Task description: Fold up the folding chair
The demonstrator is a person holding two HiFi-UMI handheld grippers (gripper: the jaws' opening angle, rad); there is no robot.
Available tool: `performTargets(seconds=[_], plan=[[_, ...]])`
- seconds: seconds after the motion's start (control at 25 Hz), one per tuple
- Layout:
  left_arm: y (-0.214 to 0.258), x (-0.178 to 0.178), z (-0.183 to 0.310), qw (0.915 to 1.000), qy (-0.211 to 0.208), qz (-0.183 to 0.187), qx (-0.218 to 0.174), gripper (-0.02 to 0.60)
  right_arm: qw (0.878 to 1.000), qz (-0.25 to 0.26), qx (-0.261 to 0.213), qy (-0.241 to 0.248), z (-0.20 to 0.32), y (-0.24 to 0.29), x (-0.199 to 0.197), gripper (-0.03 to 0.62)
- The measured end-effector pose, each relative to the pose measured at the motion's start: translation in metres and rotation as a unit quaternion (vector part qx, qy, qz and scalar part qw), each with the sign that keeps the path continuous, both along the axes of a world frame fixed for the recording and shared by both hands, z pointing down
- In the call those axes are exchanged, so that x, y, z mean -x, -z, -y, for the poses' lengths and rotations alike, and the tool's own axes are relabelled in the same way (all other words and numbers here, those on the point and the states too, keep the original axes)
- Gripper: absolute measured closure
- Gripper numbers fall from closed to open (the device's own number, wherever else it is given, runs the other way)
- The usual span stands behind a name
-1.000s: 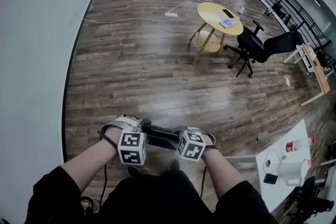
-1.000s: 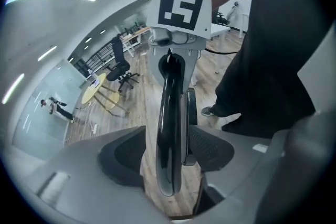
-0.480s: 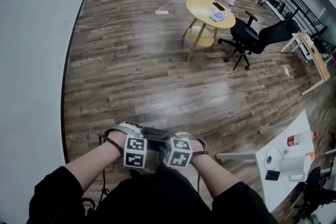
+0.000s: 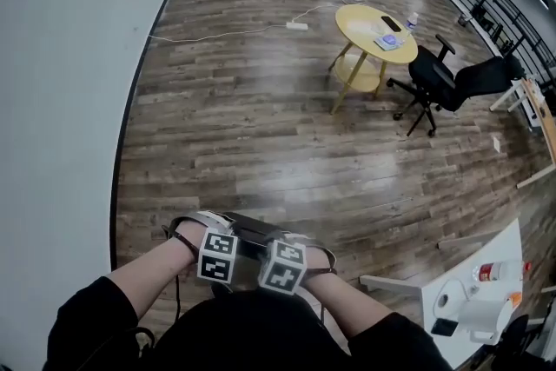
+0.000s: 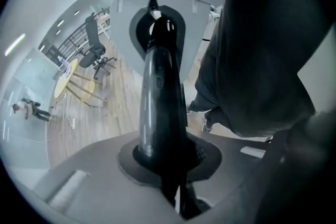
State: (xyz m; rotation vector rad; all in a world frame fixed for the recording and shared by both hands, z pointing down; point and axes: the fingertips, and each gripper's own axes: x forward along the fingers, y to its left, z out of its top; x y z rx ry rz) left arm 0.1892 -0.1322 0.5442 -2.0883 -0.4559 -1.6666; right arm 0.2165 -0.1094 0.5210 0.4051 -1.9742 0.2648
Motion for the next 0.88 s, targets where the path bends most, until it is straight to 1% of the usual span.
performTargets(seconds=[0.08, 0.16, 0.36, 0.52, 0.68, 0.8, 0.88], plan=[[0.002, -0.002, 0.006, 0.9999, 0.013, 0.004, 0.006, 0.527, 1.000, -0.016, -0.012, 0.015, 0.005, -0.001, -0.003, 0.527], [0.004, -0.005, 0.013, 0.9998, 0.020, 0.006, 0.006, 0.529, 0.999, -0.020, -0.016, 0.025, 0.012, -0.001, -0.006, 0.531], [0.011, -0.012, 0.031, 0.9989, 0.042, 0.007, 0.018, 0.532, 0.998, -0.024, -0.011, 0.061, 0.031, 0.003, -0.013, 0.530], [0.019, -0.011, 0.044, 0.9963, 0.076, 0.018, 0.037, 0.534, 0.995, -0.019, -0.001, 0.096, 0.052, 0.009, -0.016, 0.540], [0.031, -0.002, 0.045, 0.9914, 0.115, 0.027, 0.057, 0.529, 0.987, -0.014, 0.015, 0.156, 0.060, 0.022, -0.009, 0.543], [0.036, 0.018, 0.038, 0.9862, 0.149, 0.029, 0.066, 0.526, 0.978, -0.015, 0.023, 0.205, 0.057, 0.026, 0.010, 0.543], [0.039, 0.035, 0.033, 0.9810, 0.179, 0.026, 0.071, 0.525, 0.970, -0.016, 0.025, 0.239, 0.054, 0.030, 0.027, 0.543]])
